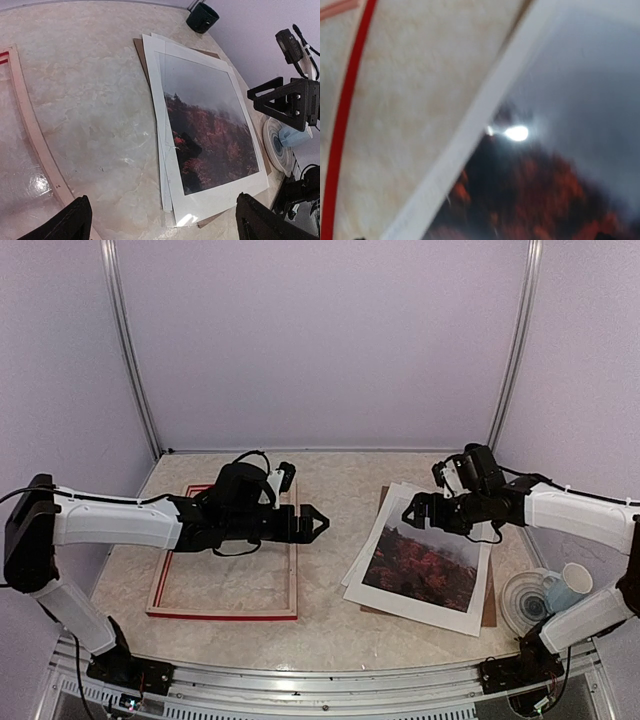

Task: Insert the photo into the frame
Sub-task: Pick up the glass panel from the mat board.

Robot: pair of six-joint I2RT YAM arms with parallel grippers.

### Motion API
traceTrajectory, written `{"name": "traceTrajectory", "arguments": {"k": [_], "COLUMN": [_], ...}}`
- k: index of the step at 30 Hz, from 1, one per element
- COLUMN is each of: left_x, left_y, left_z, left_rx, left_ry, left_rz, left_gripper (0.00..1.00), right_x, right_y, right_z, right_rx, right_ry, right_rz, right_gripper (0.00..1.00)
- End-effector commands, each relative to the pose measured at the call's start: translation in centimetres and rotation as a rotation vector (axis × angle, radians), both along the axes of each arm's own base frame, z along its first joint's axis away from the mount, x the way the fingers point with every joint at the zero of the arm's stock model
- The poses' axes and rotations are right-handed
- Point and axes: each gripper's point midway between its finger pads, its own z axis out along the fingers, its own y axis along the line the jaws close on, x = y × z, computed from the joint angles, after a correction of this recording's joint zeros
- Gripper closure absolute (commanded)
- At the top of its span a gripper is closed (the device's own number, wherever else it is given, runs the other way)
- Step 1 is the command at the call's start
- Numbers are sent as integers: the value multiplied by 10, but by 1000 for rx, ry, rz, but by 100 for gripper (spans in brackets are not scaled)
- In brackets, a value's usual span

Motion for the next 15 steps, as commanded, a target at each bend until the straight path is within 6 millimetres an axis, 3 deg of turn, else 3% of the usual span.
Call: {"name": "traceTrajectory", "arguments": {"k": [1,11,15], "left_x": [-17,-36,-33], "left_y": [-24,-54,-61], "left_z": [-10,-39,-45], "left_rx": [5,55,59], "left_ry": [58,141,151], "left_rz": [-93,-186,-191], "left_gripper": [1,1,1], "right_x": [-22,-3,3], "right_y": [-31,-144,-180], "right_z": [-21,-24,-25], "right_rx": [-59,-161,-167], "right_ry": [102,67,69], "right_rz": [-126,-553,-676], "right_gripper": [1,1,1]}}
